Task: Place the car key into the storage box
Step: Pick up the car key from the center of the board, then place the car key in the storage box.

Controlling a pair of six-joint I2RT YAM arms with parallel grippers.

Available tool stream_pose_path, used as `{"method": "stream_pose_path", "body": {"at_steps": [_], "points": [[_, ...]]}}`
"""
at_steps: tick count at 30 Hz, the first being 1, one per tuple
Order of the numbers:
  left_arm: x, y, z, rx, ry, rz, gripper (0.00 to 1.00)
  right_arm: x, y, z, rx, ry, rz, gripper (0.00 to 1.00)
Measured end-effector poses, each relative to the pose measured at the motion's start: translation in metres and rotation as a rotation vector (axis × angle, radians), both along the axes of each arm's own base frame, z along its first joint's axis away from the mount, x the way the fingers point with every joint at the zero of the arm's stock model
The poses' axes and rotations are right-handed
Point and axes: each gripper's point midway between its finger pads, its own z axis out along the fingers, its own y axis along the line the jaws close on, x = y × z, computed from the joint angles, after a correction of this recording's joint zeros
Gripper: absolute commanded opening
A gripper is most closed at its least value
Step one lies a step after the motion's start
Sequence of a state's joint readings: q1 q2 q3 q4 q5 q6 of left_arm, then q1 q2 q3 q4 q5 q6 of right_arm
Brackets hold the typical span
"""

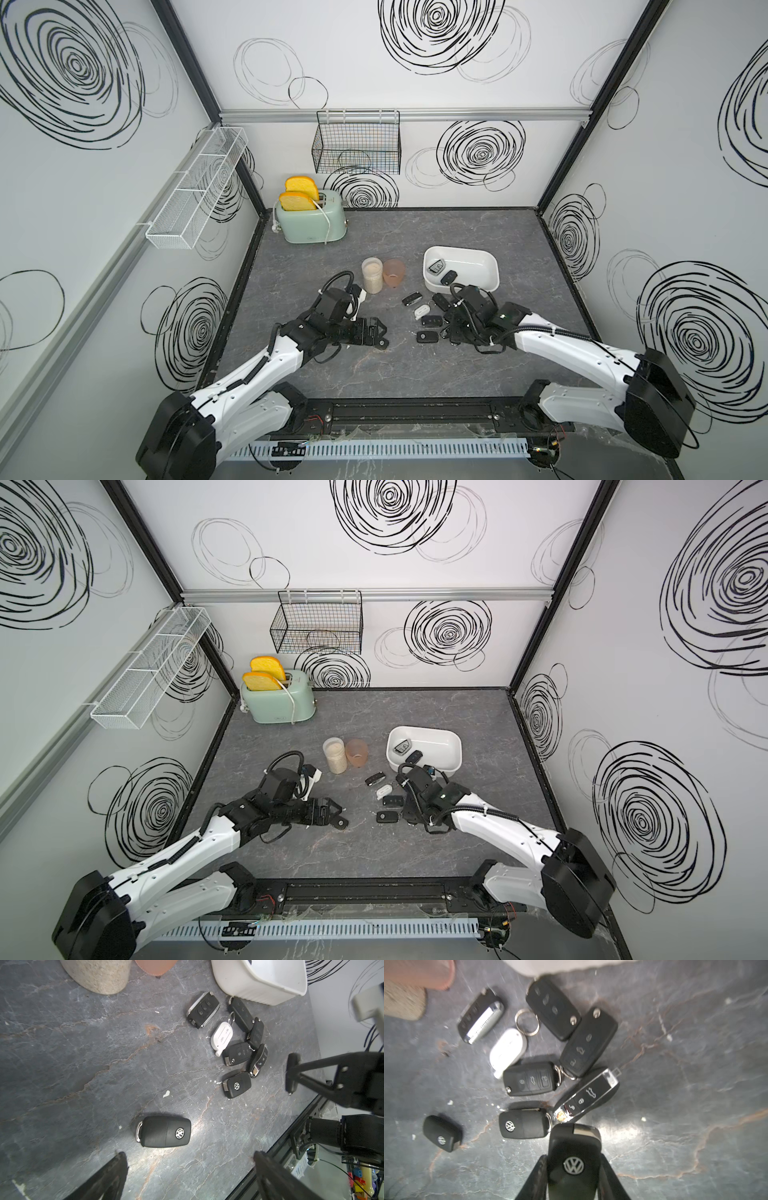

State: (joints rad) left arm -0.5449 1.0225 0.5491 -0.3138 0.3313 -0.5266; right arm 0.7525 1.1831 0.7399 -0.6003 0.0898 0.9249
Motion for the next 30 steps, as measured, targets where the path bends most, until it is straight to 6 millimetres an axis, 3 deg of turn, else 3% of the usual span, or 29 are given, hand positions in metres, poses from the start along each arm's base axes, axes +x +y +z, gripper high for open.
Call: {"method": "stream_pose_path", "body": {"at_steps": [8,13,22,30], "points": [[0.025,-0.034,0.023,-0.012,-0.010,-0.030,0.98,0.074,-0.042,0.066,0.007,-0.202,-0.075,0.37],[0.045,-0.060,0.036,-0.020,-0.025,-0.042,0.98,0.113,-0.061,0.082,-0.043,-0.261,-0.059,0.37],[0.068,-0.098,0.048,-0.018,-0.041,-0.068,0.98,0.169,-0.078,0.053,-0.088,-0.226,-0.019,0.38],[0.072,-0.101,0.049,-0.021,-0.040,-0.060,0.98,0.199,-0.081,0.010,-0.105,-0.140,0.027,0.39]]}}
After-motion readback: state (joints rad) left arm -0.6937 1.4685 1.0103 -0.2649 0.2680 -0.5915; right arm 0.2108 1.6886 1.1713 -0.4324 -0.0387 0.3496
